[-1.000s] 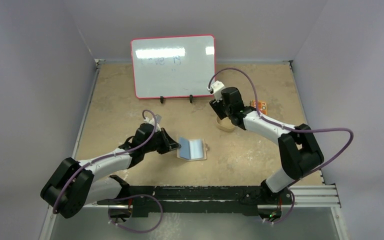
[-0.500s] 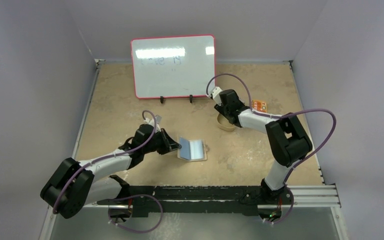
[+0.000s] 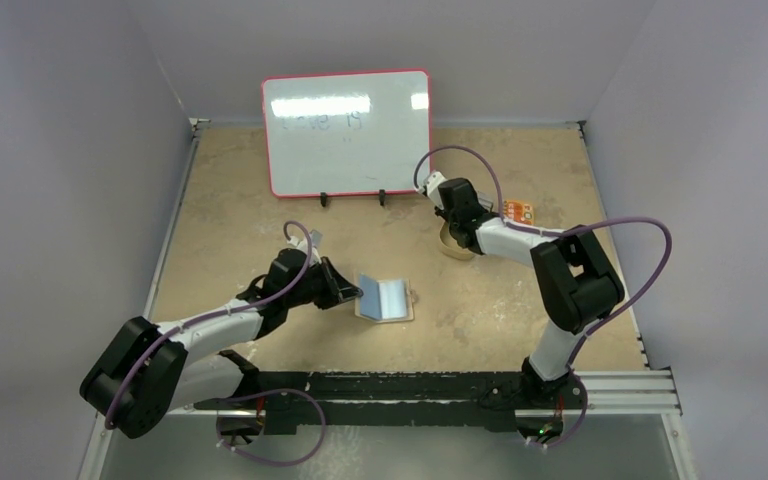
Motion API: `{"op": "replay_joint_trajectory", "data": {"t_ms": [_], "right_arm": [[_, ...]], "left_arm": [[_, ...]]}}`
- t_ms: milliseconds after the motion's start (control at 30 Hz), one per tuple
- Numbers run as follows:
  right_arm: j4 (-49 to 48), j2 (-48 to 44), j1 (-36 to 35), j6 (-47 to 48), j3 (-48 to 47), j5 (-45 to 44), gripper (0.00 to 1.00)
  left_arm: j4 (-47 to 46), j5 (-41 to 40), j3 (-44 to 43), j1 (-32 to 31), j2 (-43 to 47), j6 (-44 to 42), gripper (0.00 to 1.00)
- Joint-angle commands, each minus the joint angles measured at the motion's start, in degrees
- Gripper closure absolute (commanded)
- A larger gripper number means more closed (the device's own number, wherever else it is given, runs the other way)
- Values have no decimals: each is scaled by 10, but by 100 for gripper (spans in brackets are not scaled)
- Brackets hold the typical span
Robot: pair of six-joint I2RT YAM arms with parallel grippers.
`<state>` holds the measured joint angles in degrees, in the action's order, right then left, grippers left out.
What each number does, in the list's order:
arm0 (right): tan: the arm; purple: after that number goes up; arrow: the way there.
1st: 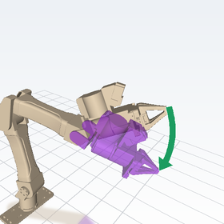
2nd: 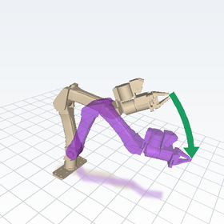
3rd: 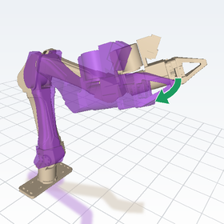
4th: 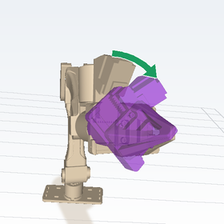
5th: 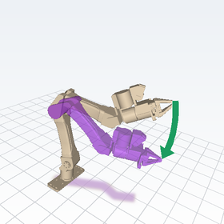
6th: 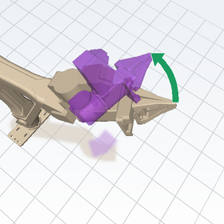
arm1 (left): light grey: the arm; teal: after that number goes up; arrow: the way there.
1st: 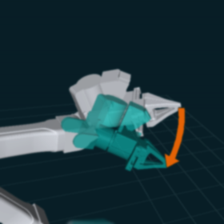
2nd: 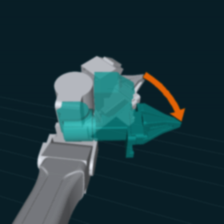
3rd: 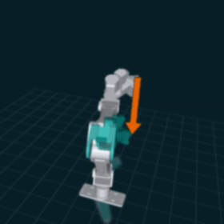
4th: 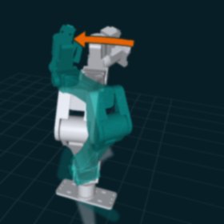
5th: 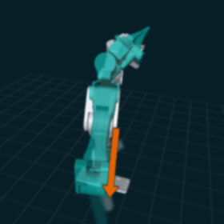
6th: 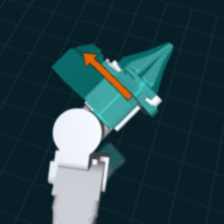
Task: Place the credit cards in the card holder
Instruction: Pick up the credit card from the storage box.
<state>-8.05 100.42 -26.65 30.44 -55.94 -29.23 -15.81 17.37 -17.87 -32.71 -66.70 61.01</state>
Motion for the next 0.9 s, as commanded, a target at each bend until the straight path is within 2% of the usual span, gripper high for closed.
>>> {"op": "replay_joint_trajectory", "data": {"t_ms": [0,533,867], "right_arm": [[-6,-20,4,-10,-31,-26,64],[28,-28,4,-38,-50,-29,68],[70,-37,3,-56,-75,-21,77]], "left_arm": [[-39,0,6,-3,12,11,100],[-48,2,9,-3,7,16,100],[-49,4,4,-2,4,15,100]]}}
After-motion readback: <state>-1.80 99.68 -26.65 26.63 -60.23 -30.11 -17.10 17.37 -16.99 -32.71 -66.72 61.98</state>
